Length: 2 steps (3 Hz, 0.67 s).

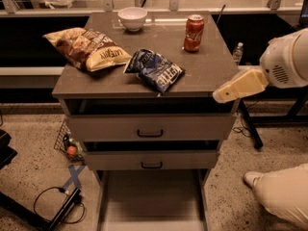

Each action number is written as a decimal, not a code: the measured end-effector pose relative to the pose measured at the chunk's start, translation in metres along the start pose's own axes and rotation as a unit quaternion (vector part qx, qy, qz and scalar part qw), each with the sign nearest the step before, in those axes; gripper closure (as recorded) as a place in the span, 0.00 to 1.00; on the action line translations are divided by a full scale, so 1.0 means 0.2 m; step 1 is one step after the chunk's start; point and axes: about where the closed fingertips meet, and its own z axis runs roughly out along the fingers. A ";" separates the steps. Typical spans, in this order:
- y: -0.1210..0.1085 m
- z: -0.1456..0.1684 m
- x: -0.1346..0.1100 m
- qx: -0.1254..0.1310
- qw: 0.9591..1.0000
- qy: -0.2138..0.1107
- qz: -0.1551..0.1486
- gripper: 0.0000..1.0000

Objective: Place coke can into bottom drawer

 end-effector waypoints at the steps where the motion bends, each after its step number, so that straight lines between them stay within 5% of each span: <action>1: 0.00 0.13 -0.04 0.012 0.998 -0.059 0.023 0.00; 2: -0.03 0.23 -0.19 0.024 0.988 -0.151 0.034 0.00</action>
Offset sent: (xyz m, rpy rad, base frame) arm 0.1372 -0.0160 0.1320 0.4077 -0.9700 -0.2268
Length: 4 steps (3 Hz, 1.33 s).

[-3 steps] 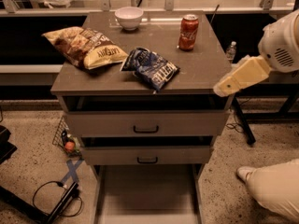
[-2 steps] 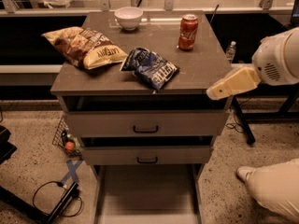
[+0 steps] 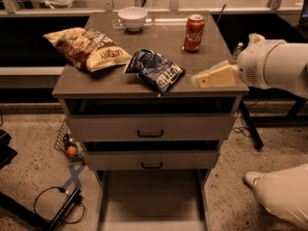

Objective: Place coke can into bottom drawer

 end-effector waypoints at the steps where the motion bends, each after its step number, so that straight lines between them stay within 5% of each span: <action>1: 0.05 0.08 -0.15 0.009 0.998 -0.053 -0.022 0.00; 2: 0.05 0.09 -0.16 0.008 0.998 -0.055 -0.018 0.00; 3: 0.02 0.21 -0.18 0.003 0.998 -0.067 0.021 0.00; 4: -0.19 0.49 -0.19 0.040 0.990 -0.093 0.094 0.00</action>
Offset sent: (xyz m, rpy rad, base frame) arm 0.0137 0.0233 0.0153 0.0214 -0.1055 0.0241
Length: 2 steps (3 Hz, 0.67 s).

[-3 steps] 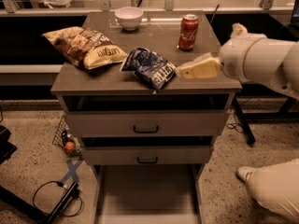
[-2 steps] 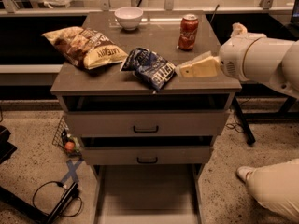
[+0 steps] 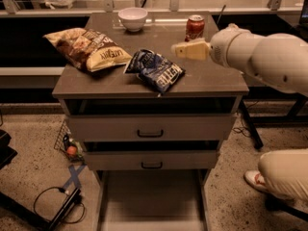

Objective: Place coke can into bottom drawer

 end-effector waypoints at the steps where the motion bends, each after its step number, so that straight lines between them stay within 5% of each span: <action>1: -0.14 0.21 -0.03 0.036 0.999 -0.025 0.029 0.00; 2: -0.32 0.37 -0.04 0.070 0.996 -0.040 0.028 0.00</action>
Offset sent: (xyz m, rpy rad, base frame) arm 0.1534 -0.0563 -0.0028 0.0550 -0.1273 -0.2283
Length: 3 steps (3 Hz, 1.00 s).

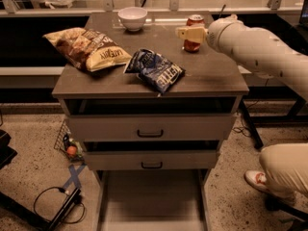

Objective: Place coke can into bottom drawer

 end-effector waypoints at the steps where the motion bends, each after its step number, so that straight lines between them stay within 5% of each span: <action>1: -0.12 0.13 0.03 0.018 1.000 -0.006 -0.003 0.00; 3: -0.19 0.39 0.10 0.011 0.999 -0.032 0.033 0.00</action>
Offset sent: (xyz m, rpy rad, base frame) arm 0.0949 -0.0232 -0.0265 0.0737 -0.0500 -0.0423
